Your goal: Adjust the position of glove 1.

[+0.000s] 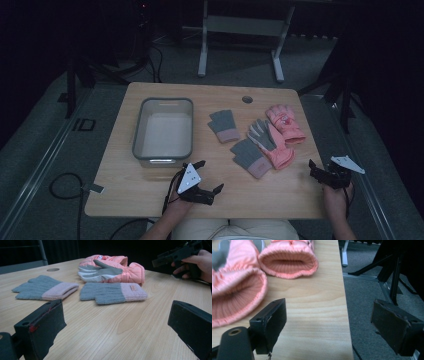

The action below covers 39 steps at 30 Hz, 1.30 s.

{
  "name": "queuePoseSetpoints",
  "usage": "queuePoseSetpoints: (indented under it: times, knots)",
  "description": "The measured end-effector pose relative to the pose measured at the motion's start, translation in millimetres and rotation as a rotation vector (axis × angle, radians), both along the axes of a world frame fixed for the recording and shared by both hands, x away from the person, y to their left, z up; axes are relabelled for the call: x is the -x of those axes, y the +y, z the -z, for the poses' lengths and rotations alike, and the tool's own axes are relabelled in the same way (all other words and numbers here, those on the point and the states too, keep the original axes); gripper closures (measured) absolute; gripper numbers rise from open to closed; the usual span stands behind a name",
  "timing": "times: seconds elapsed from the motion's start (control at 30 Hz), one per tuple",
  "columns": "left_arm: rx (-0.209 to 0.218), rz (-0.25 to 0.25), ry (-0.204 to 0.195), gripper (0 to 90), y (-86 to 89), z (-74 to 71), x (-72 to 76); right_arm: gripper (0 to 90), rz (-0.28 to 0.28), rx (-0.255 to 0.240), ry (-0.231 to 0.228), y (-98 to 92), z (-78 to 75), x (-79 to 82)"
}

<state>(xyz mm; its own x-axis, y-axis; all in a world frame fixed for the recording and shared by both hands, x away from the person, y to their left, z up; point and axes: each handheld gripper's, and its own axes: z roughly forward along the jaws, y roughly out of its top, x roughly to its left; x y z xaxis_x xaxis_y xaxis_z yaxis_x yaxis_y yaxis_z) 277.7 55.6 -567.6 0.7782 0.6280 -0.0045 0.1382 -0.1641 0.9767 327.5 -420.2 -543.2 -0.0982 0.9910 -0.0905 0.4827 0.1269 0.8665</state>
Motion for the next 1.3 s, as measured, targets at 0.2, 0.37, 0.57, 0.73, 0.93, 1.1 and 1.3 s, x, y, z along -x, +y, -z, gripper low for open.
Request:
queuePoseSetpoints:
  times: [0.2,0.37,0.57,0.73,0.93,1.1,1.3]
  knots:
    - [0.002,0.008,0.002,0.2,0.2,0.0,-0.2,13.3,0.009,-0.021,-0.002,1.0,-15.1,-3.0]
    - [0.004,0.005,0.002,0.2,0.3,0.1,0.1,13.2,-0.007,-0.007,-0.013,8.4,-27.3,-7.6]
    - [0.006,0.004,0.004,0.2,0.4,0.1,-0.1,13.1,-0.035,-0.005,-0.025,20.6,-40.1,-14.0]
    - [0.001,0.002,-0.004,0.2,-0.3,0.1,1.0,12.9,-0.050,-0.003,-0.056,32.7,-55.5,-21.9]
    - [0.001,0.002,-0.006,0.2,-0.4,0.1,1.2,12.9,-0.090,0.010,-0.077,49.3,-71.1,-30.3]
    - [-0.001,0.004,-0.009,0.2,-0.4,0.1,1.4,13.9,-0.130,0.026,-0.067,63.9,-82.6,-36.3]
    - [-0.001,0.001,-0.014,0.2,-0.7,0.2,2.1,14.3,-0.170,-0.034,-0.035,78.4,-88.5,-44.3]
